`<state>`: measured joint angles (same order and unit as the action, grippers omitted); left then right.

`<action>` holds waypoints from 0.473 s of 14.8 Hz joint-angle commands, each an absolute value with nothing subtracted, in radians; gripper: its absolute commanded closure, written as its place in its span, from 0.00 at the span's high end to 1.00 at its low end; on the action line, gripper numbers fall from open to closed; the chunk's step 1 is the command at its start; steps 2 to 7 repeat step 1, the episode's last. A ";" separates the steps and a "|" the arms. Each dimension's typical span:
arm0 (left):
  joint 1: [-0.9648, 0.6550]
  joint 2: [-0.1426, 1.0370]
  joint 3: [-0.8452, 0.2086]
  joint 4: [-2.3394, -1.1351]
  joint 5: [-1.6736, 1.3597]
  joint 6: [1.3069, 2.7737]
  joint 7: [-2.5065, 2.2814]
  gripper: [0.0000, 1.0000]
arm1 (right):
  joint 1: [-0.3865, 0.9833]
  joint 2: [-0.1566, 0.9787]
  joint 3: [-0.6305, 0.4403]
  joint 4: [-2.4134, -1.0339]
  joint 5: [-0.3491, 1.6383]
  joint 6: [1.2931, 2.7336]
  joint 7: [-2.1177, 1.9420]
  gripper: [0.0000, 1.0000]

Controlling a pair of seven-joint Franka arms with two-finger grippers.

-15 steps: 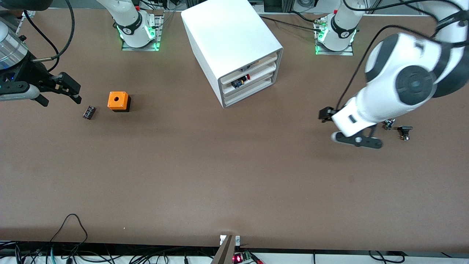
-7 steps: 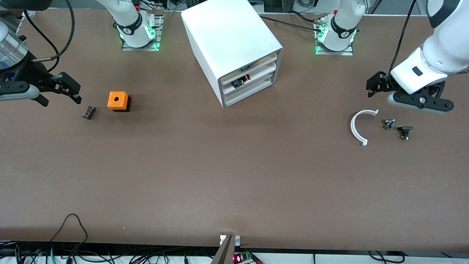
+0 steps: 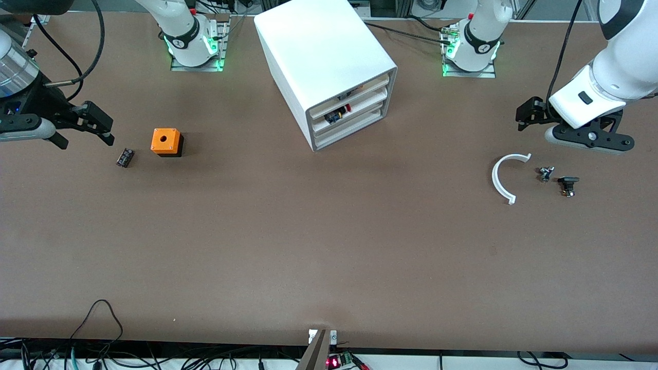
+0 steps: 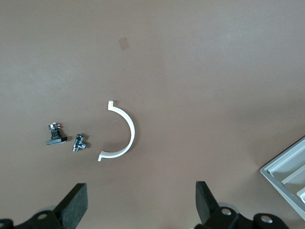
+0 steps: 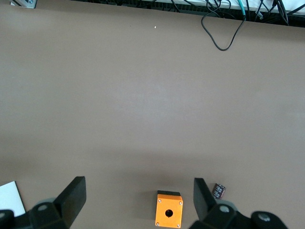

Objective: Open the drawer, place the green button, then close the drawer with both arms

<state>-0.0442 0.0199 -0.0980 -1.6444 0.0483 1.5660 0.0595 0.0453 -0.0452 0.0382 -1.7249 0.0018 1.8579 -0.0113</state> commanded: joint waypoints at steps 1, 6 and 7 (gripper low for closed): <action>-0.049 0.006 -0.107 -1.629 0.029 1.555 0.061 1.00 | 0.040 -0.035 0.040 -1.698 0.015 1.835 -0.020 1.00; -0.049 0.006 -0.107 -1.629 0.029 1.555 0.061 1.00 | 0.040 -0.035 0.040 -1.698 0.015 1.835 -0.020 1.00; -0.049 0.006 -0.107 -1.629 0.029 1.555 0.061 1.00 | 0.040 -0.035 0.040 -1.698 0.015 1.835 -0.020 1.00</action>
